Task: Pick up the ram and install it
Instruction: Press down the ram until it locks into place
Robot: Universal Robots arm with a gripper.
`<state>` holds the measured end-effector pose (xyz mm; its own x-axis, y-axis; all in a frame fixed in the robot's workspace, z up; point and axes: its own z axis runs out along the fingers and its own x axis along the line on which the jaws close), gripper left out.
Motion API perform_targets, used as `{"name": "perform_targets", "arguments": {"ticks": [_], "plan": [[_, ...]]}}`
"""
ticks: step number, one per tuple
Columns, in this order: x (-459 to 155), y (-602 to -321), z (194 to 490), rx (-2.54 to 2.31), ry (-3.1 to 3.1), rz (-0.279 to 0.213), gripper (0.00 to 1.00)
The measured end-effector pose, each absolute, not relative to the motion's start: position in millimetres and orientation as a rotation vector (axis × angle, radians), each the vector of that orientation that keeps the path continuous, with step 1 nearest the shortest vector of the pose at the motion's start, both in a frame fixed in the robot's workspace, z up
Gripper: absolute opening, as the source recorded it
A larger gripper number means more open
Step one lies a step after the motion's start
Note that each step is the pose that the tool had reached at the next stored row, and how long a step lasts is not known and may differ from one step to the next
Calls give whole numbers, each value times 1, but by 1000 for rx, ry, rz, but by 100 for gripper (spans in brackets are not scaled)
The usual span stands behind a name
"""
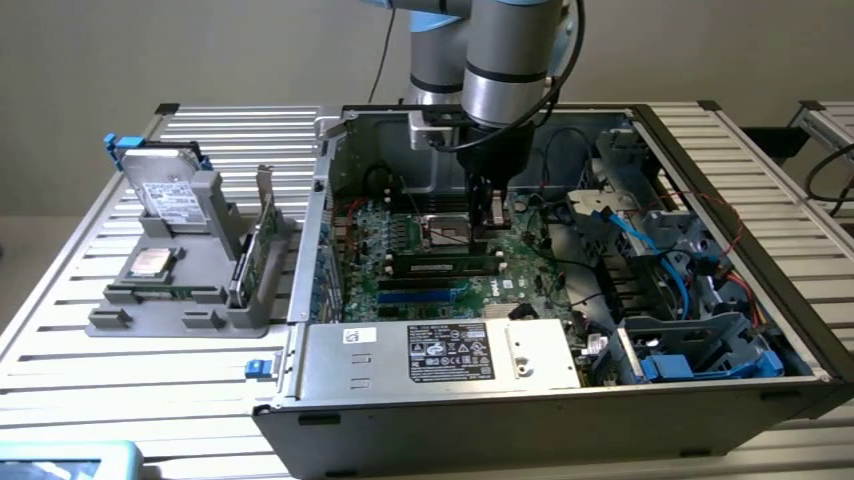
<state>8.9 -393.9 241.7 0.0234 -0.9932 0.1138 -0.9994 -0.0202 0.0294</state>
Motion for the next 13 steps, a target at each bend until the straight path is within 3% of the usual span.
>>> {"name": "perform_targets", "arguments": {"ticks": [2,13], "plan": [[9,-394,242,2172,-2125,92,11],[5,-391,234,2170,-2132,106,11]]}}
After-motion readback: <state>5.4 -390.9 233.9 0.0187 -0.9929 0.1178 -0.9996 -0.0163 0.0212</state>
